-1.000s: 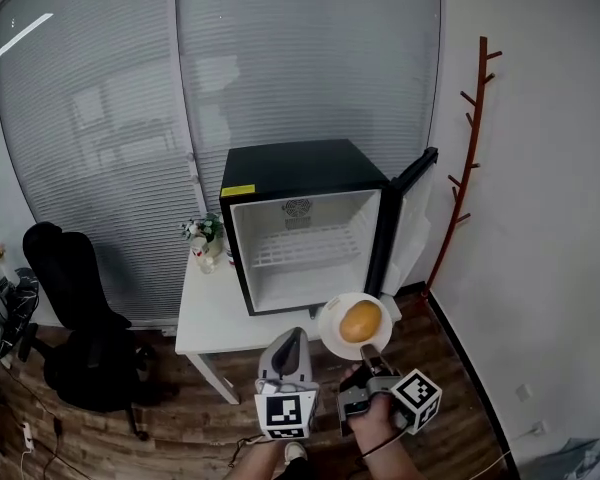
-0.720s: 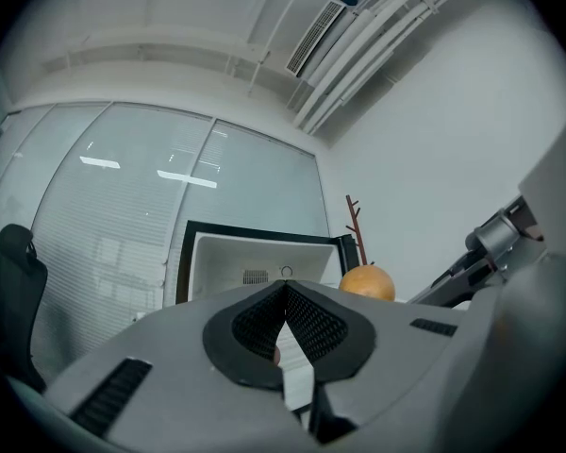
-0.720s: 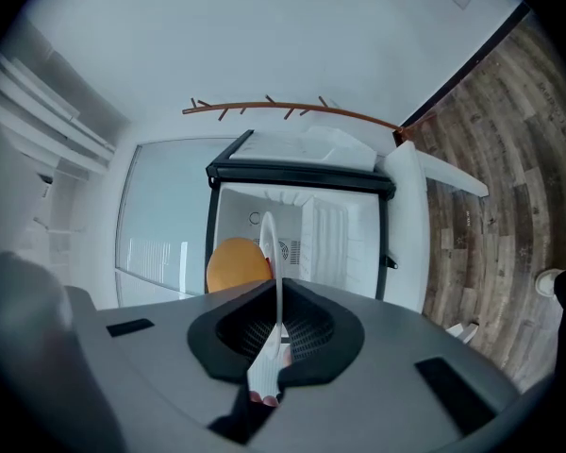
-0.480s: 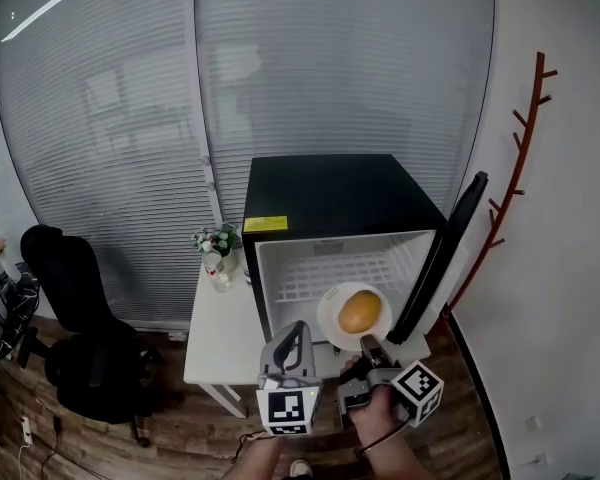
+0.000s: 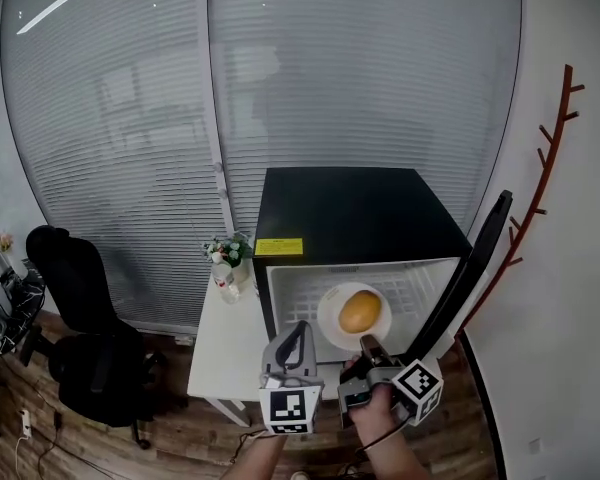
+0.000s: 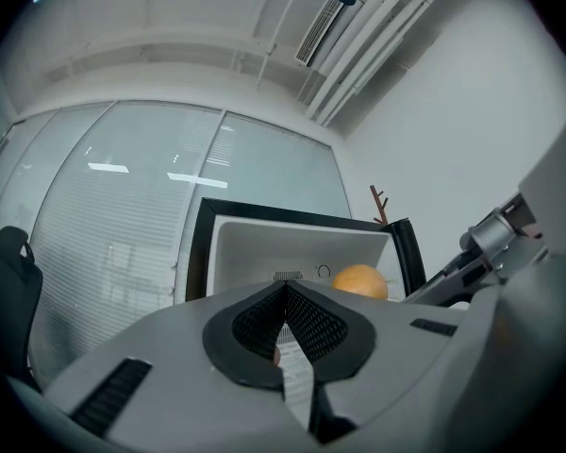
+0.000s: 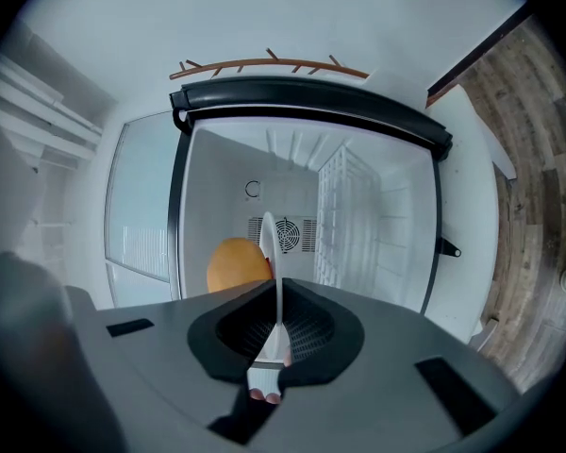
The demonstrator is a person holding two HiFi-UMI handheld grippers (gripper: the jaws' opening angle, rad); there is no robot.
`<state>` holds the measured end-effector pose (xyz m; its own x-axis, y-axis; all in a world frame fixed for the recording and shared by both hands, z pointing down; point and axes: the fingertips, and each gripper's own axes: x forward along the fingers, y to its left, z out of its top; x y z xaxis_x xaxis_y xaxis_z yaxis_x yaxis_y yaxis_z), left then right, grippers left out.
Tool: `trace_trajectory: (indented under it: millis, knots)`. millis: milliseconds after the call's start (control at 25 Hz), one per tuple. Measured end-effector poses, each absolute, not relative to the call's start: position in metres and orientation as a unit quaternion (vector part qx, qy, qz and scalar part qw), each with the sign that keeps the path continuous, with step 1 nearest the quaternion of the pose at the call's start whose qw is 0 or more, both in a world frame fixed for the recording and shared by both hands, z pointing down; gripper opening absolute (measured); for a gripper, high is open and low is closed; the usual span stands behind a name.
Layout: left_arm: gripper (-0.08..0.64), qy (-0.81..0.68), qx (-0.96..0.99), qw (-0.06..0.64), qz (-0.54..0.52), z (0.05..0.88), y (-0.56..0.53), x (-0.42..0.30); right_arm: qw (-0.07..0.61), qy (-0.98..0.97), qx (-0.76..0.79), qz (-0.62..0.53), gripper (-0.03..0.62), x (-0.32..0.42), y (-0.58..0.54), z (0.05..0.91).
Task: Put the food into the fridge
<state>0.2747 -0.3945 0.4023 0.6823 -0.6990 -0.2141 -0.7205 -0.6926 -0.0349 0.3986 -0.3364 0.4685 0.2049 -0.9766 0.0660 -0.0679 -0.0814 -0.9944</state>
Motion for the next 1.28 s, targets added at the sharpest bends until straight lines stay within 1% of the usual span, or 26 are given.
trace_trajectory:
  millis: [640,1280]
  knots:
    - [0.025,0.454,-0.885,0.064,0.079,0.409,-0.418,0.295,0.468,0.479,-0.559,-0.489,0.032,0.429,-0.384,0.482]
    - [0.025,0.508,-0.854,0.082,0.078,0.406,-0.412,0.259,0.380,0.516,-0.569,-0.515,0.032,0.411,-0.465,0.508]
